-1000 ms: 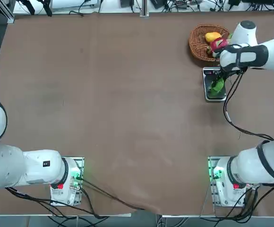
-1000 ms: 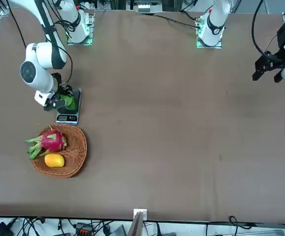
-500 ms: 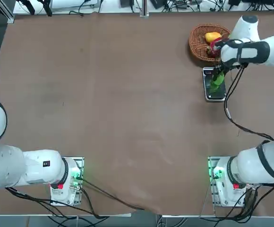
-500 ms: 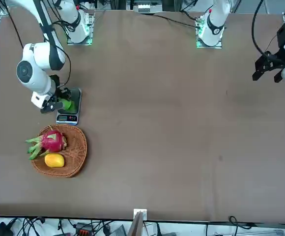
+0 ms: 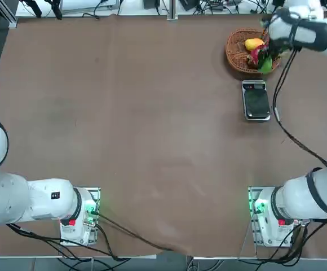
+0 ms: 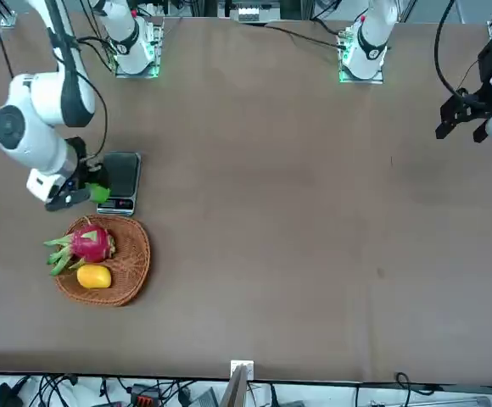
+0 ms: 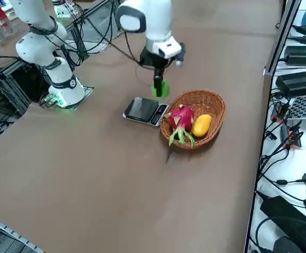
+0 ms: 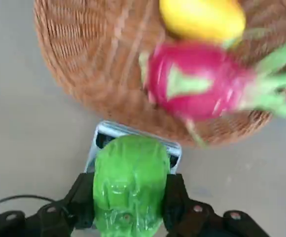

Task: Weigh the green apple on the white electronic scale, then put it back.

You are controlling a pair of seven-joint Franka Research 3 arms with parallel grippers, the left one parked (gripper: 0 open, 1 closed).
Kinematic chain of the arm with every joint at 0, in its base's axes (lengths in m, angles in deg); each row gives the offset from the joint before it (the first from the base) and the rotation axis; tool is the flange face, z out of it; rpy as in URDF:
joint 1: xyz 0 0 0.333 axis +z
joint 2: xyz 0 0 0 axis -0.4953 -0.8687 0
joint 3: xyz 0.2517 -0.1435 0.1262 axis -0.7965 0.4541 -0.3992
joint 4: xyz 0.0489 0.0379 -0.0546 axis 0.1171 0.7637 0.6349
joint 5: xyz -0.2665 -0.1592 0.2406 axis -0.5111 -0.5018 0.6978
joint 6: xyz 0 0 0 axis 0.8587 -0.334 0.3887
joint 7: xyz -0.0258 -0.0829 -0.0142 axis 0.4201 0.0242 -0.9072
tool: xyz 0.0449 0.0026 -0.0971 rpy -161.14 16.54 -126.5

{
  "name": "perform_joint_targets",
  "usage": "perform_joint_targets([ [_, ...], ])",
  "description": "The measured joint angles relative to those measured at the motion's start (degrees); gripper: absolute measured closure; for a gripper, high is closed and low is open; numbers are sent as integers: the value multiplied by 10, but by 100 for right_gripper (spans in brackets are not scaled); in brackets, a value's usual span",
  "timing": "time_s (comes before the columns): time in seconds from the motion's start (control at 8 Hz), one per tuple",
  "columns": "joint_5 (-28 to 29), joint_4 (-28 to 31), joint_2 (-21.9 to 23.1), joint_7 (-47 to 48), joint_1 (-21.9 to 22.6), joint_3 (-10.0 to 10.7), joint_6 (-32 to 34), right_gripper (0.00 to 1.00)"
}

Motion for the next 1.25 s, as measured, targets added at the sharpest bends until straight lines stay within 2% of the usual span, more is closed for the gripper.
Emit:
perform_joint_targets([
  [0.38,15,-135,-116,0,13,-3,2,32],
  [0.75,22,-241,-218,0,41,-4,2,32],
  [1.25,22,-293,-287,0,54,-4,1,32],
])
